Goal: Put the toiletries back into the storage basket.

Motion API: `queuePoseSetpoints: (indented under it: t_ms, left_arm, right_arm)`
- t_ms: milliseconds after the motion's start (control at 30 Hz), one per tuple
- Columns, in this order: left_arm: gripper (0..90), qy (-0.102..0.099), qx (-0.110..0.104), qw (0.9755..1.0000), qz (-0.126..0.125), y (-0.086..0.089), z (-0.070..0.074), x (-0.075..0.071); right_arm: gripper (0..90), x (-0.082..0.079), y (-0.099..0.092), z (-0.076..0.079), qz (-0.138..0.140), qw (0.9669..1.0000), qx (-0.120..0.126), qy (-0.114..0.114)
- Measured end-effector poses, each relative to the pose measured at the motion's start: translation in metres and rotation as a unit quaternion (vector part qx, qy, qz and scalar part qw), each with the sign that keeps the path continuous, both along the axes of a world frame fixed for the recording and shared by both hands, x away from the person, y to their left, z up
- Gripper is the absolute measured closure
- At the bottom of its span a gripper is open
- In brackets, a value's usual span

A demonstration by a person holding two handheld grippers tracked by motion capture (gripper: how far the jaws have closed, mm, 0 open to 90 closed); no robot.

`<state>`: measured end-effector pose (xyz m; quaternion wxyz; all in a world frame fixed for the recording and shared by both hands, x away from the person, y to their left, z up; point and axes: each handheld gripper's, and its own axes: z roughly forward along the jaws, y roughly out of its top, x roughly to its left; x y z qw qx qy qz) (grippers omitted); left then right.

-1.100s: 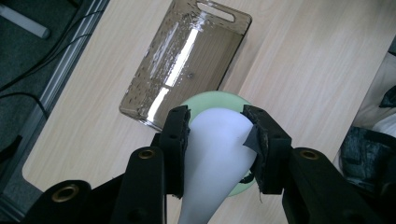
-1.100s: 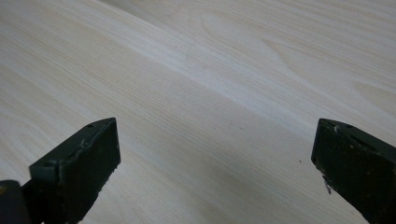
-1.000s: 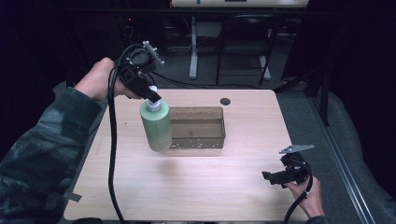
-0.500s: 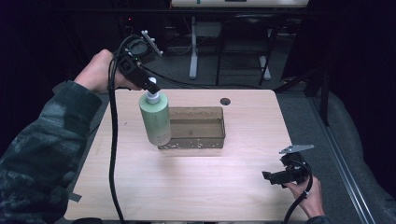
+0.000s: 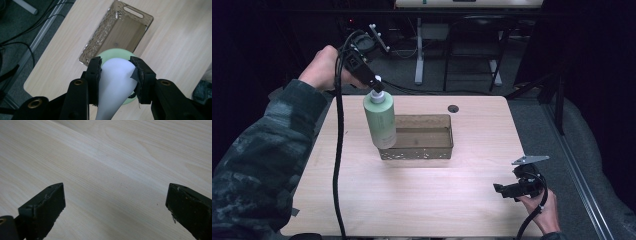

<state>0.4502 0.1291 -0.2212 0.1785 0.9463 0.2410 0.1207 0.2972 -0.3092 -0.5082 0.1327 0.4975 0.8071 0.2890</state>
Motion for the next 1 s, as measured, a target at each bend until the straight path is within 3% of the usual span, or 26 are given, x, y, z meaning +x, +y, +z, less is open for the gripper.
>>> queuePoseSetpoints:
  t_ms: [567, 1000]
  left_arm:
    - [62.4, 0.001, 0.015, 0.9998, 0.015, -0.016, -0.014, 0.018]
    - [62.4, -0.002, 0.012, 0.9996, 0.025, -0.023, -0.026, 0.028]
  right_arm:
    - [2.3, 0.000, 0.002, 0.000, -0.001, 1.0000, -0.001, 0.001]
    - [2.6, -0.001, 0.002, 0.000, 0.002, 1.0000, -0.002, -0.002]
